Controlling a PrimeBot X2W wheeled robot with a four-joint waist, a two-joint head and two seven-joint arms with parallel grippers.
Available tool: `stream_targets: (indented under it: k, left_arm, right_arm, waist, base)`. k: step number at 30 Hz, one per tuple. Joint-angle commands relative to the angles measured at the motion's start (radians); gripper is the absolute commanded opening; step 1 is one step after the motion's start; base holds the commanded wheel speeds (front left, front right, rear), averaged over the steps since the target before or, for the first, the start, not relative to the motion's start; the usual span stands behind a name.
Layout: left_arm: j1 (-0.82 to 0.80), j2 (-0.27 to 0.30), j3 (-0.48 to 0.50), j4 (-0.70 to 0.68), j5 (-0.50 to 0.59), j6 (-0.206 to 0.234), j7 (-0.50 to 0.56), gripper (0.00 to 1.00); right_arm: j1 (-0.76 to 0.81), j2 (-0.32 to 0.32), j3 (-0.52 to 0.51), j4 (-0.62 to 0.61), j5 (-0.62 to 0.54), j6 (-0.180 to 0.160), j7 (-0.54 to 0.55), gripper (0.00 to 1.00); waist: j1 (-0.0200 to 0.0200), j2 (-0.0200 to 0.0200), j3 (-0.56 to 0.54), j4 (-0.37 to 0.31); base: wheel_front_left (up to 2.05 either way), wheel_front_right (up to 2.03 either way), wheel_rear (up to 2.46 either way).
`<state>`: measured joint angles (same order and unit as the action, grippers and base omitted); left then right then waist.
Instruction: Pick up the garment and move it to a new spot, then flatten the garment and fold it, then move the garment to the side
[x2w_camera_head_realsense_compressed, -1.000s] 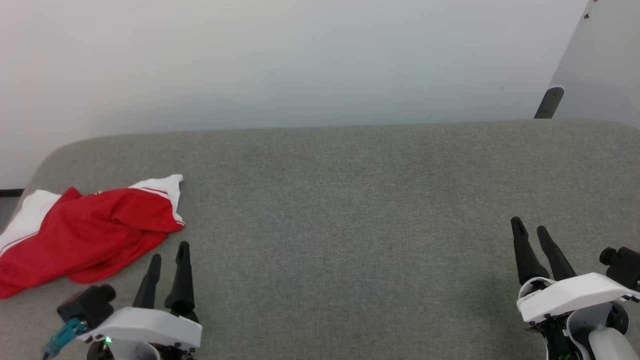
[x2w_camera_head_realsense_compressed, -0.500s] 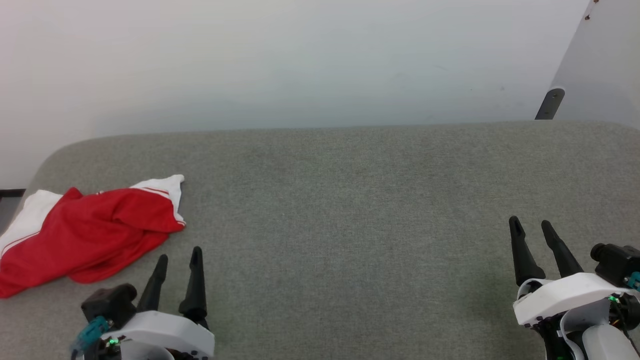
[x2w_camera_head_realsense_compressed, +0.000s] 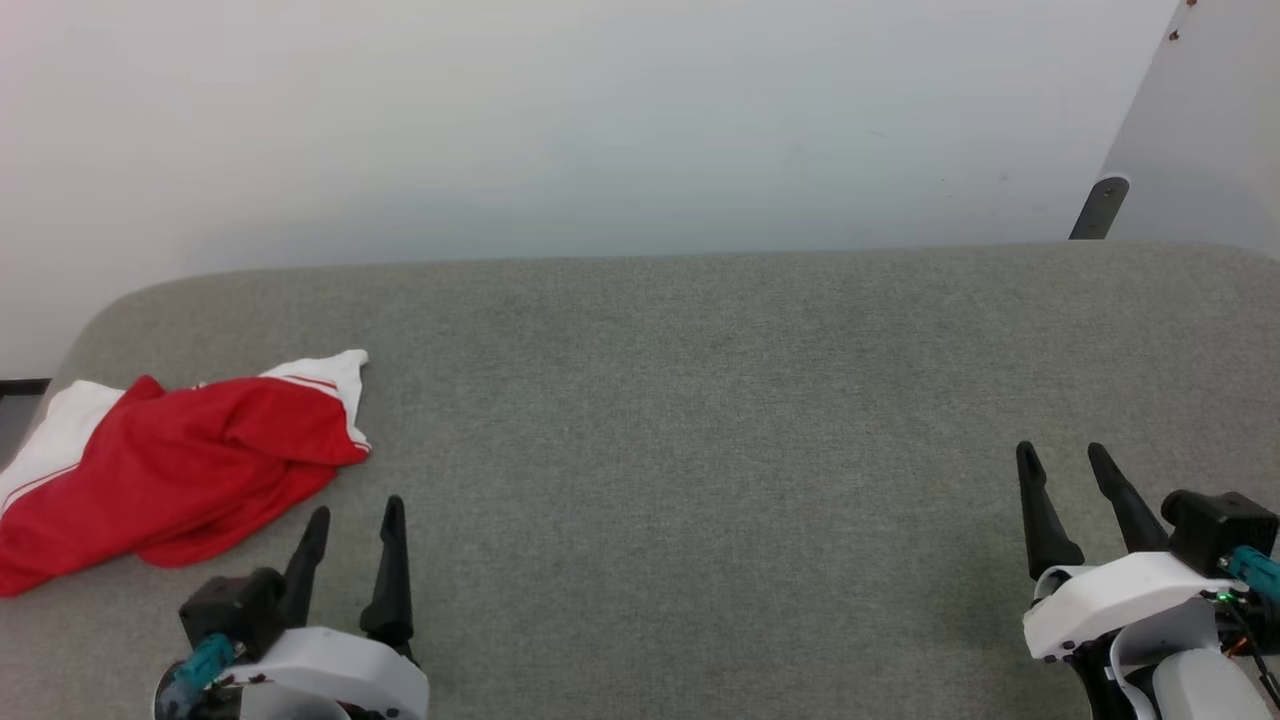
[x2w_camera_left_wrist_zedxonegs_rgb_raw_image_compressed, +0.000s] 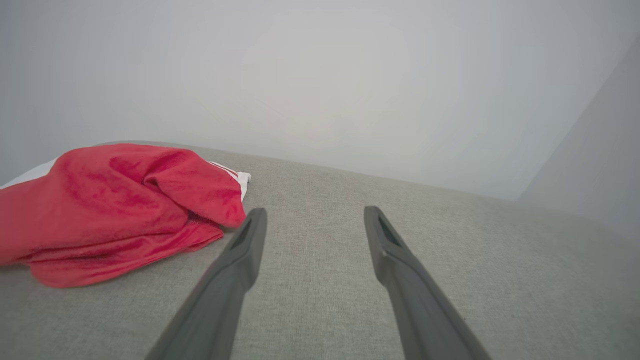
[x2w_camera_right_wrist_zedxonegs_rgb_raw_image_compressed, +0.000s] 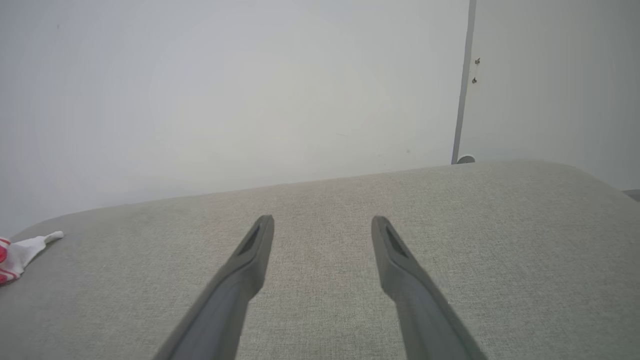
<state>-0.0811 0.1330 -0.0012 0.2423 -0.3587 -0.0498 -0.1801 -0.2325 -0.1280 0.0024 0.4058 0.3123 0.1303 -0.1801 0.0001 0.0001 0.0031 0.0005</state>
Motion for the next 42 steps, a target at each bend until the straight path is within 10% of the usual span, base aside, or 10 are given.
stream_targets:
  k: [1,42]
  left_arm:
    - [-0.010,0.010,0.001,-0.003,0.026,-0.002,-0.010,1.00]
    - [-0.027,-0.011,0.055,0.057,0.292,-0.048,-0.085,1.00]
  right_arm:
    - [-0.022,-0.002,-0.001,0.000,-0.030,0.001,-0.010,1.00]
    - [-0.064,0.010,-0.044,0.074,-0.270,0.001,-0.086,1.00]
  waist:
    - [0.0000,-0.0001,0.000,-0.001]
    - [-0.0001,-0.0001,0.015,-0.009]
  base:
    - [0.00,0.00,0.00]
    - [0.00,0.00,0.00]
